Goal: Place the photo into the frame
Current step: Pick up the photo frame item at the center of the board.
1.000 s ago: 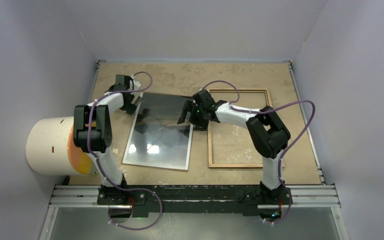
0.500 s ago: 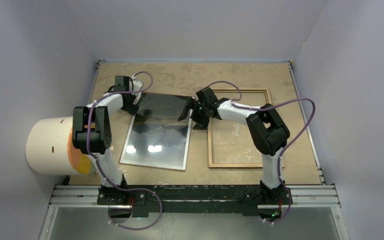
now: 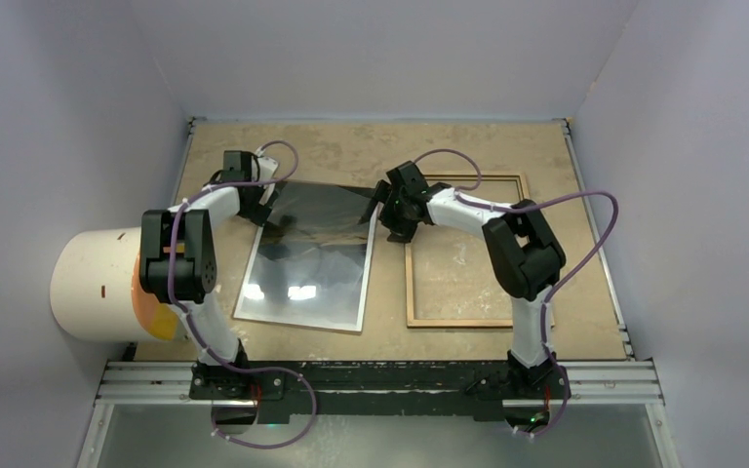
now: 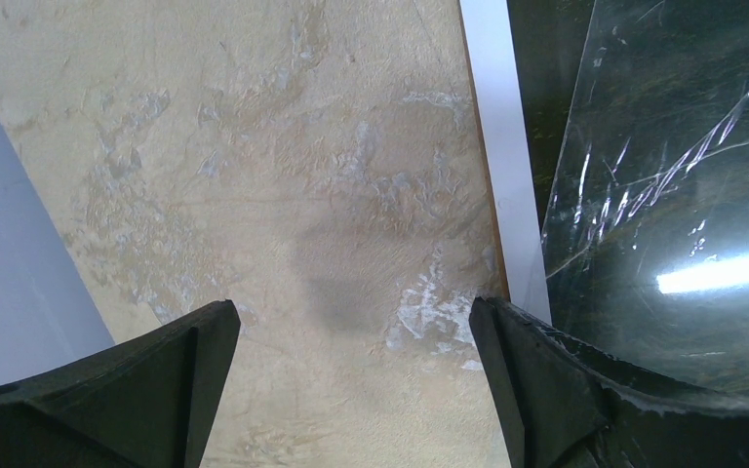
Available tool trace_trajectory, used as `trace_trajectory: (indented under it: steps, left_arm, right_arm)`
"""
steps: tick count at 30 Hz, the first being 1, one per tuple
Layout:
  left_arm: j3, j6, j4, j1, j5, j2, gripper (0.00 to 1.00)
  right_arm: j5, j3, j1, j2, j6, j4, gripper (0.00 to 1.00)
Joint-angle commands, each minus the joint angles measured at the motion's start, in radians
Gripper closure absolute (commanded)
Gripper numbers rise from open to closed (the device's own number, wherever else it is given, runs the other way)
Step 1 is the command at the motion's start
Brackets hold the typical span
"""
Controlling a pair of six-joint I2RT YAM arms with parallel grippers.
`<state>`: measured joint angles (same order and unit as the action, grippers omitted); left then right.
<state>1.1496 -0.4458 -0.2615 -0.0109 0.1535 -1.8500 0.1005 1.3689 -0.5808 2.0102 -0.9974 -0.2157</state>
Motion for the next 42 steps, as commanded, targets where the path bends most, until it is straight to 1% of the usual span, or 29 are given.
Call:
trace_trajectory:
  steps: [1, 7, 12, 15, 17, 23, 26, 29, 31, 34, 38, 40, 42]
  left_arm:
    - [-0.071, 0.013, -0.126, 0.011, -0.044, -0.058, 0.00]
    - [-0.089, 0.012, -0.121, 0.017, -0.067, -0.046, 0.00]
    - [-0.119, -0.001, -0.113, 0.046, -0.069, -0.039, 0.00]
    - [-0.125, -0.013, -0.110, 0.066, -0.070, -0.039, 0.00]
    - [-0.126, -0.016, -0.112, 0.079, -0.070, -0.034, 0.00]
    - [-0.131, -0.019, -0.119, 0.104, -0.060, -0.028, 0.00]
    - [-0.137, -0.020, -0.112, 0.107, -0.041, -0.029, 0.00]
    - [-0.140, -0.024, -0.102, 0.108, -0.022, -0.034, 0.00]
    - [-0.140, -0.025, -0.103, 0.108, -0.017, -0.035, 0.00]
    - [-0.141, -0.027, -0.101, 0.108, -0.012, -0.034, 0.00]
    - [-0.147, -0.028, -0.098, 0.109, -0.020, -0.029, 0.00]
    - [-0.147, -0.030, -0.099, 0.108, -0.020, -0.029, 0.00]
    - [-0.149, -0.033, -0.098, 0.108, -0.022, -0.029, 0.00]
  right_arm:
    - [-0.099, -0.021, 0.004, 0.065, -0.037, 0.003, 0.10]
    - [-0.013, -0.091, 0.004, 0.060, -0.128, 0.172, 0.11]
    - [0.031, -0.212, 0.004, -0.041, -0.210, 0.397, 0.15]
    - [0.058, -0.318, 0.004, -0.104, -0.304, 0.539, 0.17]
    - [0.078, -0.339, 0.003, -0.124, -0.335, 0.596, 0.19]
    - [0.103, -0.334, 0.004, -0.155, -0.332, 0.633, 0.23]
    - [0.089, -0.329, 0.004, -0.182, -0.309, 0.609, 0.25]
    - [0.043, -0.314, 0.005, -0.210, -0.267, 0.550, 0.26]
    - [0.012, -0.314, 0.004, -0.227, -0.243, 0.538, 0.26]
    - [0.009, -0.300, 0.004, -0.234, -0.221, 0.529, 0.27]
    - [0.050, -0.270, 0.004, -0.220, -0.207, 0.552, 0.27]
    - [0.118, -0.270, 0.005, -0.205, -0.231, 0.603, 0.27]
    - [0.152, -0.267, 0.004, -0.191, -0.239, 0.654, 0.28]
